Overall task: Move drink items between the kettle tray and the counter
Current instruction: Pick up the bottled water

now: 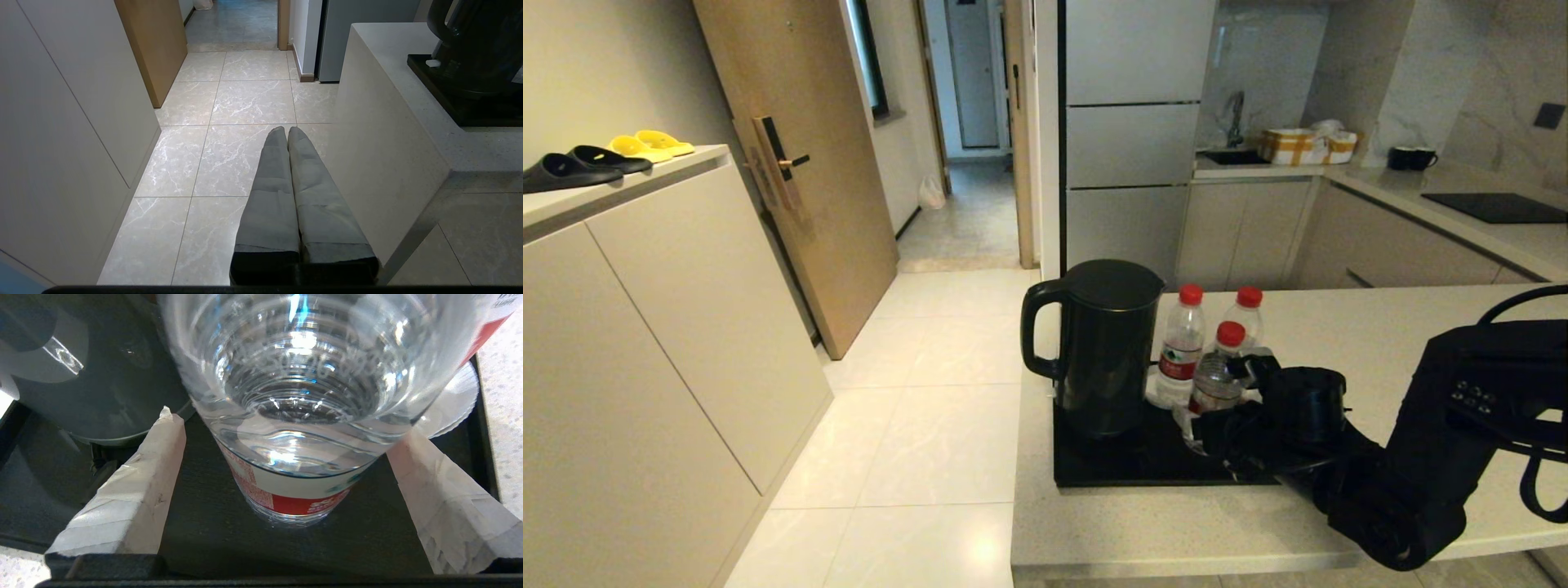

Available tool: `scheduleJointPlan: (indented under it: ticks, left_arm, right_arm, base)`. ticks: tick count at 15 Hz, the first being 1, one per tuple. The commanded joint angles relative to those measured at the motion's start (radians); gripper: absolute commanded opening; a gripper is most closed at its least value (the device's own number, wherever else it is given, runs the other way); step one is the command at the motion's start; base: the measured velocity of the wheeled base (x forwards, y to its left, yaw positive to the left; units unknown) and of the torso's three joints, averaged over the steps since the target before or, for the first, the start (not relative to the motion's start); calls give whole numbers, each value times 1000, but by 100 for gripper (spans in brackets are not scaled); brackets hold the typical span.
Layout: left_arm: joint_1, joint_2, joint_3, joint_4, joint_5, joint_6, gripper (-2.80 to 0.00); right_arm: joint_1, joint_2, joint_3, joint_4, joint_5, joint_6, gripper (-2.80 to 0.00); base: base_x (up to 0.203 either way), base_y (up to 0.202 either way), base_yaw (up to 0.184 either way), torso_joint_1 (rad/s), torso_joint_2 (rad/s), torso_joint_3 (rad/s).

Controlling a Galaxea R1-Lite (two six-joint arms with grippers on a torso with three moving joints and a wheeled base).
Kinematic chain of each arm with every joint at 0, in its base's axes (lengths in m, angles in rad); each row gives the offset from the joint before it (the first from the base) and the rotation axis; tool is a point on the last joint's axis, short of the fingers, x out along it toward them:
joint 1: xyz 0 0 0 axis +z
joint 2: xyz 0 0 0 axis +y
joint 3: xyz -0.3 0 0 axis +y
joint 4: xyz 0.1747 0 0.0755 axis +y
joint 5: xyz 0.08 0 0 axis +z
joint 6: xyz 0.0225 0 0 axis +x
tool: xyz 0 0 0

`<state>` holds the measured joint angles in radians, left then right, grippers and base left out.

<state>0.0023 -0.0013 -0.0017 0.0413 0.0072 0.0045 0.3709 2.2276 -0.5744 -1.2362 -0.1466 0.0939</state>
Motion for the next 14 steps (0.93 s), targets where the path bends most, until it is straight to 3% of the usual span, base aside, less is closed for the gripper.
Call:
scheduleJointPlan:
  ticks: [1,2,3,4,14]
  left_arm:
    - [1,1,0,0,-1,0,-280]
    - [-1,1,0,0,0,0,-280]
    - [1,1,0,0,0,0,-280]
    - [-1,1,0,0,-1,0,-280]
    - [1,1,0,0,-1,0,-280]
  right_arm:
    - [0,6,-17,-6,-10,23,0]
    - [0,11,-22,-6,-17,28,0]
    - [0,19,-25,-7,-21,30,-166]
    - [0,23,-27,-11,-29,30,-280]
    - [0,-106,25,26,-27,30,-280]
  base:
    - [0,0,0,0,0,0]
    - [0,0,0,0,0,0]
    - [0,0,0,0,0,0]
    - [0,0,0,0,0,0]
    - [0,0,0,0,0,0]
